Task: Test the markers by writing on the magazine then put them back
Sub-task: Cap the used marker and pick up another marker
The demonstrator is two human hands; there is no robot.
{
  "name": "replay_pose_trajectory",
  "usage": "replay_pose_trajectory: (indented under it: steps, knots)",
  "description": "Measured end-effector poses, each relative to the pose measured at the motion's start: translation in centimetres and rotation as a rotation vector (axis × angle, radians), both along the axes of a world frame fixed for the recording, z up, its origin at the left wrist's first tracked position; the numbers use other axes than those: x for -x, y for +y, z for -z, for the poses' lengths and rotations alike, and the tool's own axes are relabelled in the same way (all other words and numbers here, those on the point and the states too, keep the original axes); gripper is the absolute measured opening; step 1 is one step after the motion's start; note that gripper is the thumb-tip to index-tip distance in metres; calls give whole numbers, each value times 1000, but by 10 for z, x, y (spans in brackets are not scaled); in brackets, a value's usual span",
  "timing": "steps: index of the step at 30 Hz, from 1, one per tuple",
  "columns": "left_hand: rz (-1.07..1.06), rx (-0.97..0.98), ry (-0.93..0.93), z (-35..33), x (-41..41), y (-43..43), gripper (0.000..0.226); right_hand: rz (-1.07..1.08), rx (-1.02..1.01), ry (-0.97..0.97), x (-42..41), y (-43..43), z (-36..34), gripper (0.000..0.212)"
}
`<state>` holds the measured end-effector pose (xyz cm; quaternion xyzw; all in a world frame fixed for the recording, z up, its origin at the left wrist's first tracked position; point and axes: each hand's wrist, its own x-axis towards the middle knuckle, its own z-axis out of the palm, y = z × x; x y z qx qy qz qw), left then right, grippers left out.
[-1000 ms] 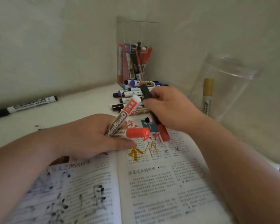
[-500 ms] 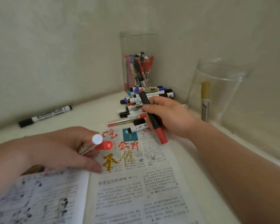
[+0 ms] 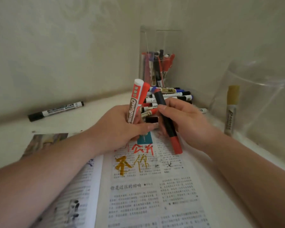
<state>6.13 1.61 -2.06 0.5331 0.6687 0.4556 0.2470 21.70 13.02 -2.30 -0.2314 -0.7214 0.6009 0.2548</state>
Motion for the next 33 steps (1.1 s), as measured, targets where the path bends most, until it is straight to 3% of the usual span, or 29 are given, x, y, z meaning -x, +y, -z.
replay_pose_trajectory:
  steps: [4, 8, 12, 14, 21, 24, 28, 33]
  knots:
    - [76, -58, 60, 7, 1, -3, 49, 172, -93, 38, 7, -1, 4, 33]
    - [160, -27, 50, 3, -5, -4, 27, 281, -73, 119, 15, -6, 8, 47]
    - [178, -66, 29, 5, -4, -2, 35, 227, -136, 170, 15, -16, -1, 79]
    - [184, -84, -26, 7, -3, -2, 26, 205, -185, 134, 15, -19, -4, 78]
    - [257, -103, -205, 2, -6, -3, 13, 65, 30, 235, 14, -11, 1, 52]
    - [284, -73, -224, 1, -4, -5, 22, 33, 13, 179, 10, -13, -1, 41]
    - [320, 9, -184, 4, 1, -5, 26, 29, -36, 150, 7, -11, -3, 45]
    - [414, 30, -292, 6, 3, -3, 29, 18, -21, 189, 5, -11, -6, 41]
